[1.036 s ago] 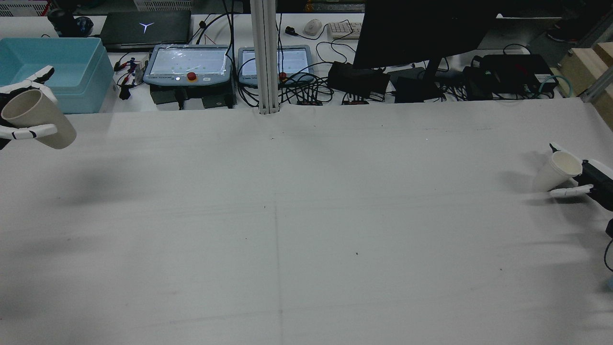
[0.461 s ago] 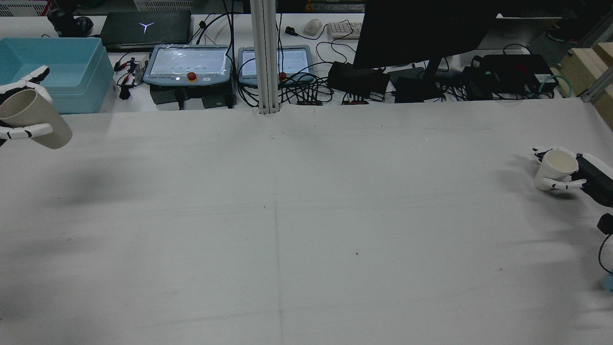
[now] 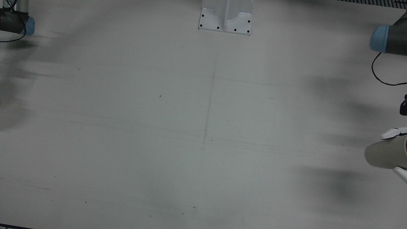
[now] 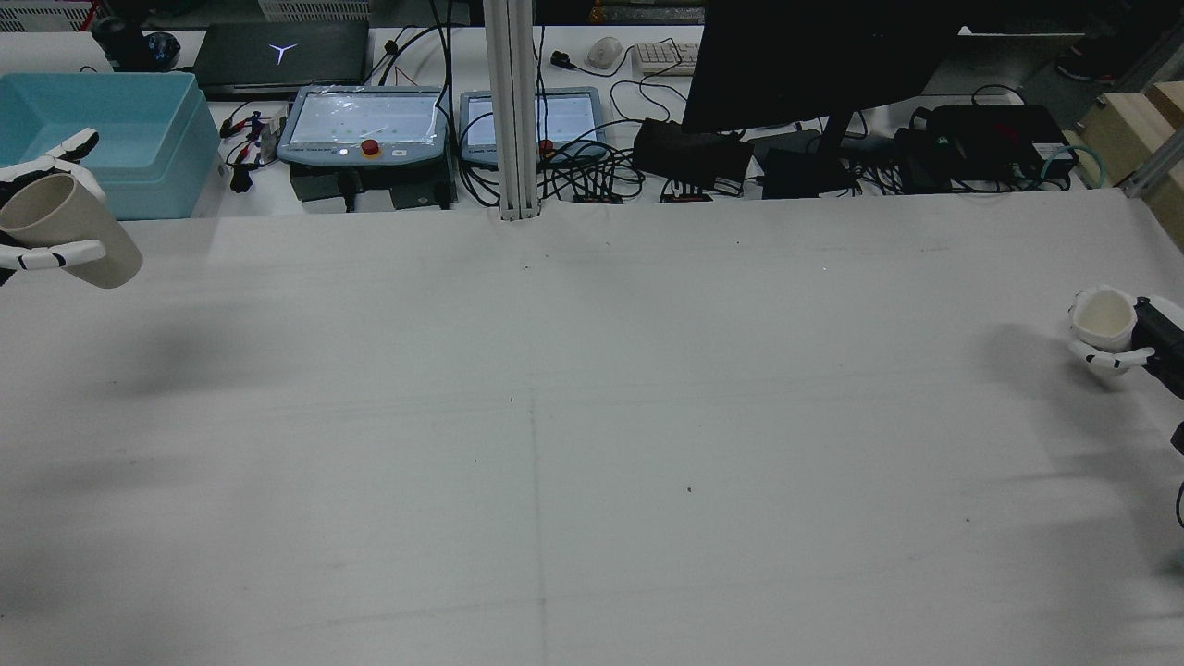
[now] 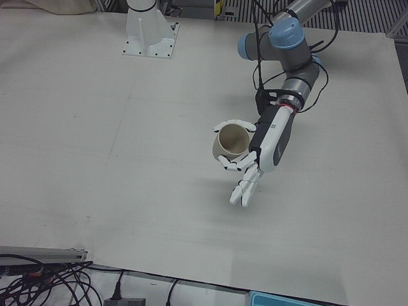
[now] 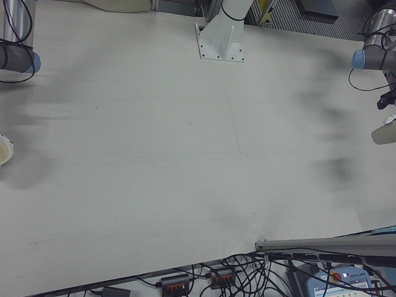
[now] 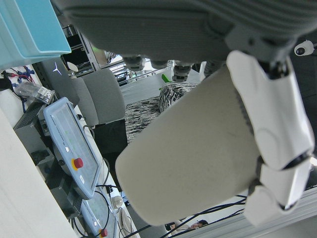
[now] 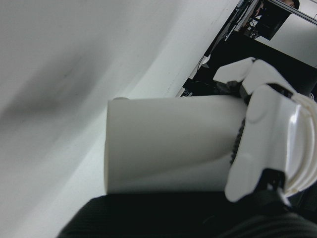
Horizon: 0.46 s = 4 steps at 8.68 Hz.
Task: Pour water
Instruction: 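Close the right hand around the second white paper cup and lift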
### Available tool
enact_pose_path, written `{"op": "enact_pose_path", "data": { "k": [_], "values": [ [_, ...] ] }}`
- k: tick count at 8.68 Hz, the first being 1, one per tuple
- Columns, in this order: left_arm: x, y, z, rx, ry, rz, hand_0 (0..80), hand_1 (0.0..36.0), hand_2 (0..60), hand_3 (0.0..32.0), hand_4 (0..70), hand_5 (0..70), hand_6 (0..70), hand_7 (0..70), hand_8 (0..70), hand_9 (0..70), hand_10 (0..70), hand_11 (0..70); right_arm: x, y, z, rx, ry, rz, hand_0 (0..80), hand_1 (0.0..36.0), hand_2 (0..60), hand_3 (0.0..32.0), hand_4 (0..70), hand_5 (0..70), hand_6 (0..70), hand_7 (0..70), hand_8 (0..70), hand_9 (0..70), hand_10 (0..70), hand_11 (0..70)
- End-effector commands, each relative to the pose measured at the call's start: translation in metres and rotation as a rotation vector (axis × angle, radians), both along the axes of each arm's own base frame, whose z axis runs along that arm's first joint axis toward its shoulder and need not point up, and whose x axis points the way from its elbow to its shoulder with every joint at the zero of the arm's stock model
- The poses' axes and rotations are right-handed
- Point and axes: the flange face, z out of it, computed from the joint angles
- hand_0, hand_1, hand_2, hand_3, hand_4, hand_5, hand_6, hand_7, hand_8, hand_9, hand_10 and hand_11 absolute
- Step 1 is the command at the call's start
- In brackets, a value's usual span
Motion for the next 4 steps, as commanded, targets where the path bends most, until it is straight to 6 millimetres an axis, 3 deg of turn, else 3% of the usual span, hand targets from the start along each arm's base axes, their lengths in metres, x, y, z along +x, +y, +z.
{"op": "enact_pose_path", "data": {
  "k": [1, 3, 4],
  "values": [
    [0.015, -0.021, -0.047, 0.029, -0.014, -0.003, 45.5, 32.7, 60.0, 0.0, 34.9, 47.6, 5.9, 6.5, 0.8, 1.1, 1.8, 4.4, 0.037, 0.0, -0.095, 0.12, -0.046, 0.074, 55.5, 24.2, 40.2, 0.0, 12.9, 70.0, 35.8, 64.0, 49.5, 70.0, 43.0, 61.9],
    [0.047, -0.034, -0.097, 0.12, -0.053, 0.006, 45.4, 33.2, 60.0, 0.0, 34.6, 47.6, 5.8, 6.4, 0.7, 0.9, 1.8, 4.4, 0.046, -0.024, -0.23, 0.187, -0.052, 0.101, 61.4, 31.0, 48.1, 0.0, 13.4, 70.0, 36.9, 65.4, 47.5, 67.6, 39.6, 57.6],
    [0.078, -0.033, -0.118, 0.126, -0.052, 0.048, 45.5, 33.2, 60.0, 0.0, 34.5, 47.6, 5.8, 6.4, 0.7, 0.9, 1.7, 4.3, 0.05, -0.03, -0.29, 0.243, -0.033, 0.119, 59.1, 29.3, 46.6, 0.0, 12.4, 70.0, 35.0, 61.7, 46.6, 66.3, 40.2, 58.2]
  ]
}}
